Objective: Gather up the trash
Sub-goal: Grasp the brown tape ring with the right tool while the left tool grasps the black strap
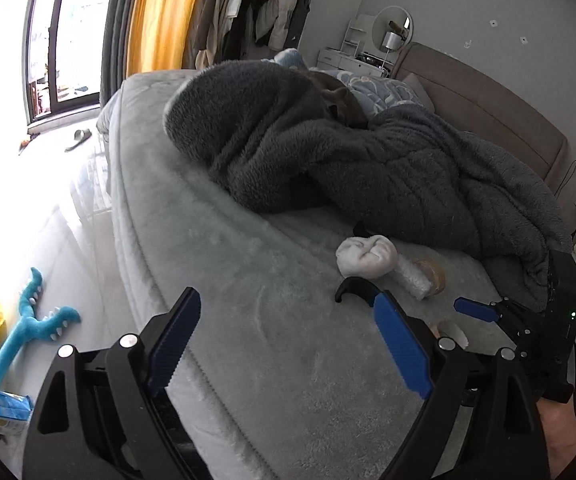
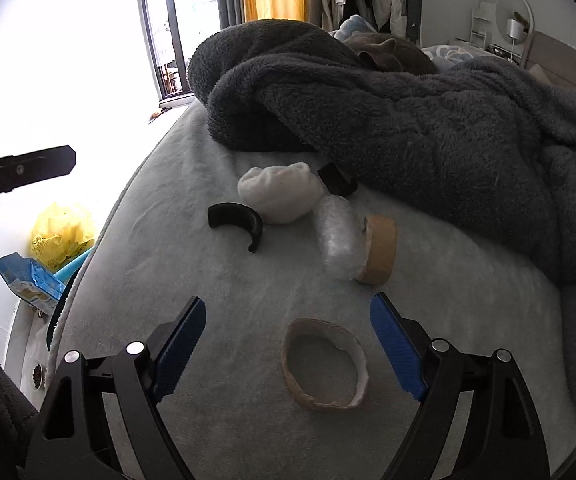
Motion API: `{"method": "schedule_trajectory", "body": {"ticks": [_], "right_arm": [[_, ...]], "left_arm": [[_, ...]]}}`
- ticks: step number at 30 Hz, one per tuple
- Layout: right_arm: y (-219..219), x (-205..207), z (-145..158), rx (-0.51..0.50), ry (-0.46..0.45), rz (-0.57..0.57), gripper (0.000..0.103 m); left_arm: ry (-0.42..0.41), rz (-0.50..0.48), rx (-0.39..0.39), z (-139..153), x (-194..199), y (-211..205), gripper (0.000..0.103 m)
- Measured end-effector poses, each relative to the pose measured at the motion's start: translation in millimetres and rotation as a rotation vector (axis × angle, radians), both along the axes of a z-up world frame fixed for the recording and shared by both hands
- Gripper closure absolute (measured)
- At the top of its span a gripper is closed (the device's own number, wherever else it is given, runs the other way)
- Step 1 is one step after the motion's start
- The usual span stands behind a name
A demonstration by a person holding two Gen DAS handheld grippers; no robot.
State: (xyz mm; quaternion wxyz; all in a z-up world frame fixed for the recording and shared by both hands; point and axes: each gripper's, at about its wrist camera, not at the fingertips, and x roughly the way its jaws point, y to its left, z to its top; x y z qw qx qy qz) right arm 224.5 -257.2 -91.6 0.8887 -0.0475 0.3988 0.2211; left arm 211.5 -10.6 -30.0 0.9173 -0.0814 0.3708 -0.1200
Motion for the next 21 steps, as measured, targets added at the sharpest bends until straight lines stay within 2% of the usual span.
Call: {"method": "schedule_trajectory", "body": {"ticks": [4,7,9,13,18,21], "right_arm": [[-11,2,-9,0.007,0.012,-0.007,0.018],[-21,3,-16,0.058,0.046,-0.008,0.018],[-26,5,-21,0.064,0.066,-0.007,0.032],[-32,4,-24,0.073,0.081,0.003,0.041],[-36,2,-28,0.082,0.095,0.024,0.058],[-37,1,-27,0.086,0.086,0.032,0.059]], "left_arm": [[-0.016,-0.034,0.036,-5,5,-20,0.013],[-0.026,-0.073,0.056,-11,9,-38,0.013],[-0.025,-0.096,0.07,-16,11,-48,0.013],[-0.015,-0.117,0.089,-25,17,-61,0.013],[-0.017,-0.124,0.104,-35,26,-73,0.016],[-0.001,-0.132,0.102,-42,33,-78,0.019]]}}
